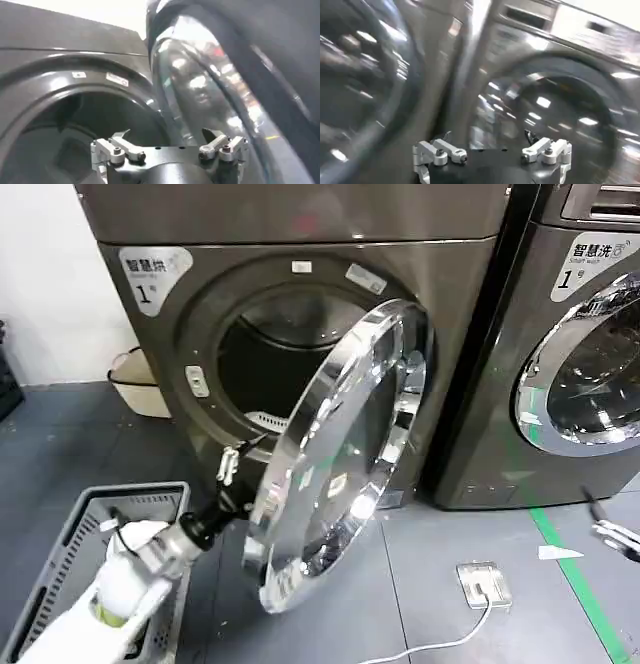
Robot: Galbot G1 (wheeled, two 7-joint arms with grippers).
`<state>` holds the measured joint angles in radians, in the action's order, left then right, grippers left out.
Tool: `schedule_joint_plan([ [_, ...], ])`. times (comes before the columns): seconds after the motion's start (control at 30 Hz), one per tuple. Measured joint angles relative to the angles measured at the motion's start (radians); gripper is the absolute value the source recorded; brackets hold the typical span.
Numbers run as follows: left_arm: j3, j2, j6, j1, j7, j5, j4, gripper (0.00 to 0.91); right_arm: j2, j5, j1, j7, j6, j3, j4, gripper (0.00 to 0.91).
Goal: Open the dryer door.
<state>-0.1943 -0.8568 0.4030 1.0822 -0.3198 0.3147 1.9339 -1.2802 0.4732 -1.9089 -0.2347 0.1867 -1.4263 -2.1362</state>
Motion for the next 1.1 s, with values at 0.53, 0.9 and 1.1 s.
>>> schedule_joint_plan([
  [0.53,0.307,-0.085,0.0,-0.277,0.004,0.002,-0.135,0.907,-0.265,-0.165,0.053,0.259,0.017,-0.17,0.096,0.907],
  [0.9,0.48,-0.194,-0.02,-0.435,0.012,-0.002,-0.22,0.907,-0.329,-0.281,0.09,0.393,-0.028,-0.292,0.145,0.907],
  [1.1,0.556,-0.266,-0.034,-0.509,0.018,-0.008,-0.276,0.907,-0.329,-0.325,0.121,0.44,-0.05,-0.378,0.179,0.907],
])
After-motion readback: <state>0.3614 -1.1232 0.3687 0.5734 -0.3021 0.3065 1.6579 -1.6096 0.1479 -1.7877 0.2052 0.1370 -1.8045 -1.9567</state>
